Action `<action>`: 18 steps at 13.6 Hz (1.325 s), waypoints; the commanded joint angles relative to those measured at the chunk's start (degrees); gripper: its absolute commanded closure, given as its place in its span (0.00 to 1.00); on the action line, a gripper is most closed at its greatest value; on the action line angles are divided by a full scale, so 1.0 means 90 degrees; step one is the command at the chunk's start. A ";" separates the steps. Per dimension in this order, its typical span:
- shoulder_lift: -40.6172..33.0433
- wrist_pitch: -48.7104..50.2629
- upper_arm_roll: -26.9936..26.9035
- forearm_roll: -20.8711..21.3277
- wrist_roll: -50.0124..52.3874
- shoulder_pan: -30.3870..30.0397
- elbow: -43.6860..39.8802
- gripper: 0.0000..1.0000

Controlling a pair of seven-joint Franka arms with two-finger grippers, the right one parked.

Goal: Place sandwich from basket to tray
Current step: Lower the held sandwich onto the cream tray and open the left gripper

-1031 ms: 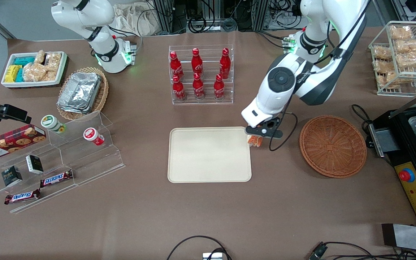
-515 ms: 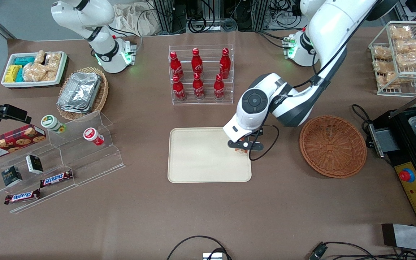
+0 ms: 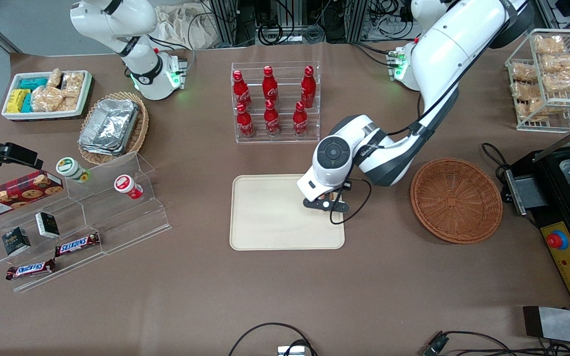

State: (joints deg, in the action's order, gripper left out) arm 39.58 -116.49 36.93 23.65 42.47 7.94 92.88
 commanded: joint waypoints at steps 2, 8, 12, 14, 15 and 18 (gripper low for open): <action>0.0484 0.0190 -0.0041 0.0409 0.0437 0.0299 -0.0582 0.85; 0.0806 0.0180 -0.0050 0.0750 0.0719 0.0358 -0.0778 0.85; 0.0972 0.0151 -0.0041 0.0956 0.0877 0.0407 -0.0827 0.83; 0.1002 0.0161 -0.0060 0.0966 0.0877 0.0466 -0.0896 0.58; 0.0983 0.0190 -0.0128 0.0956 0.0877 0.0475 -0.0905 0.33; 0.0905 0.0258 -0.0138 0.0956 0.0877 0.0475 -0.0935 0.14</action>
State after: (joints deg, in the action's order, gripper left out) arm 46.95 -116.18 36.25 31.04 49.12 10.87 87.23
